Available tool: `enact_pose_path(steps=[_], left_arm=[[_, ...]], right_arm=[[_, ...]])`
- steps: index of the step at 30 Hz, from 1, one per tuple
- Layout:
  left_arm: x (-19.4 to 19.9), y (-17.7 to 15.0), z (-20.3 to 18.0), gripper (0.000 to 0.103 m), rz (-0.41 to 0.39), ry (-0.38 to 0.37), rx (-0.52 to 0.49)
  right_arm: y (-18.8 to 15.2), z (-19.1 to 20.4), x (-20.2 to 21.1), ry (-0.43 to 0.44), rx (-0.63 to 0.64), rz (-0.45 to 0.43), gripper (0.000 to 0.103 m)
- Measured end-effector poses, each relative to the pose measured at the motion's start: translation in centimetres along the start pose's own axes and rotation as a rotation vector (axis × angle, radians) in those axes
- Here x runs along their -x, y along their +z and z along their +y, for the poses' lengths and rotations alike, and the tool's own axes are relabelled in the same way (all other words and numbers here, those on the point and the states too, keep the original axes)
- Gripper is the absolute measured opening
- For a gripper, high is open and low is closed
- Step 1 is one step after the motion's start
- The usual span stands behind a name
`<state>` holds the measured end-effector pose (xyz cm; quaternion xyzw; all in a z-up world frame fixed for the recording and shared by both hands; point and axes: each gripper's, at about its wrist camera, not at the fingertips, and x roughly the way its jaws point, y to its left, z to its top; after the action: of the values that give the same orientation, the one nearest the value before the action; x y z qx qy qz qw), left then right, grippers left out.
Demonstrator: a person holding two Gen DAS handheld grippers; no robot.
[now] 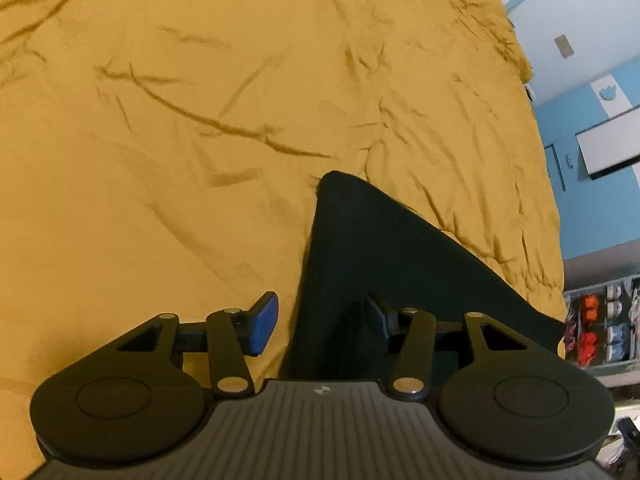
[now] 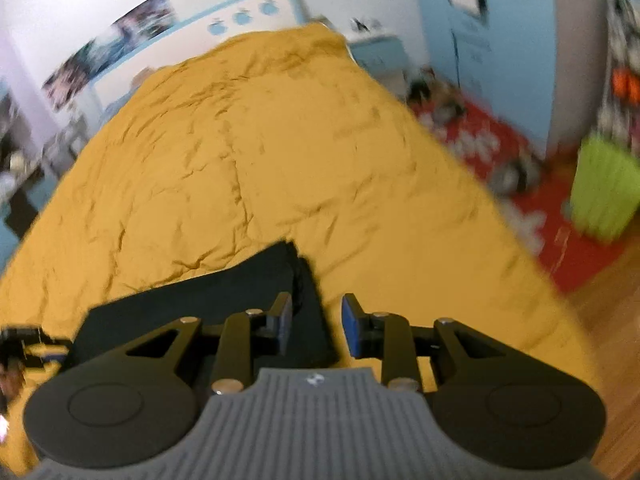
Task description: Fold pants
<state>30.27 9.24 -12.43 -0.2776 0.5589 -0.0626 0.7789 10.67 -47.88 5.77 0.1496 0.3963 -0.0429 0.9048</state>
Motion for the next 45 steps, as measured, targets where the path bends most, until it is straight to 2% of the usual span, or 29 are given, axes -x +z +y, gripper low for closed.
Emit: enact_pose_path(steps=[1,3,5,7,8,10,12,14,17,20,24,28,33,36,39,45], left_arm=[[-0.2,-0.2,0.1,0.058,0.003,-0.005,0.002],[-0.6,-0.3,0.2,0.058,0.004,-0.009,0.005],[-1.1,-0.4,0.4,0.057,-0.001,-0.007,0.017],[-1.1,-0.6,0.6,0.047,-0.015,-0.02,0.03],[-1.0,-0.7,0.7,0.038,-0.027,-0.029,0.04],[-0.9,-1.0,1.0,0.027,-0.039,-0.055,0.068],[-0.7,-1.2,1.0,0.018,-0.059,-0.067,0.083],[-0.3,-1.3,0.9,0.013,-0.075,-0.08,0.079],[0.9,-1.3,-0.5,0.011,-0.103,-0.084,0.034],[2.8,-1.1,-3.0,0.01,-0.129,-0.097,-0.023],[5.4,-0.8,-8.1,0.009,-0.15,-0.105,-0.095],[6.8,-0.8,-14.0,0.008,-0.139,-0.137,-0.119],[6.8,-1.4,-21.9,0.008,-0.106,-0.195,-0.145],[5.3,-2.3,-25.9,0.008,-0.085,-0.205,-0.164],[2.1,-3.8,-29.4,0.008,-0.064,-0.185,-0.178],[-5.9,-7.3,-32.1,0.008,0.055,-0.175,-0.135]], right_arm=[[0.7,0.2,1.1,-0.007,0.052,-0.006,0.026],[2.3,0.9,2.5,0.004,0.175,-0.003,0.044],[3.5,2.1,2.4,0.043,0.286,0.039,0.048],[3.8,3.6,0.9,0.099,0.375,0.048,0.049],[3.7,4.2,-0.4,0.135,0.393,0.054,0.048],[2.9,5.3,-3.4,0.195,0.389,0.062,0.042],[1.9,6.3,-6.9,0.233,0.396,0.071,0.019],[0.7,7.1,-10.0,0.26,0.407,0.075,0.014],[-0.8,8.4,-13.6,0.294,0.415,0.083,0.011],[-1.8,9.8,-15.6,0.329,0.432,0.098,0.011],[-2.6,10.6,-17.4,0.293,0.447,0.105,0.011],[-2.7,9.0,-18.2,0.241,0.414,0.139,0.008],[-2.2,5.6,-16.6,0.239,0.341,0.083,0.007],[-1.8,4.1,-15.5,0.212,0.327,0.059,0.007],[-1.3,2.4,-14.4,0.201,0.304,0.019,0.007],[-0.8,0.1,-12.3,0.204,0.266,-0.033,0.007]])
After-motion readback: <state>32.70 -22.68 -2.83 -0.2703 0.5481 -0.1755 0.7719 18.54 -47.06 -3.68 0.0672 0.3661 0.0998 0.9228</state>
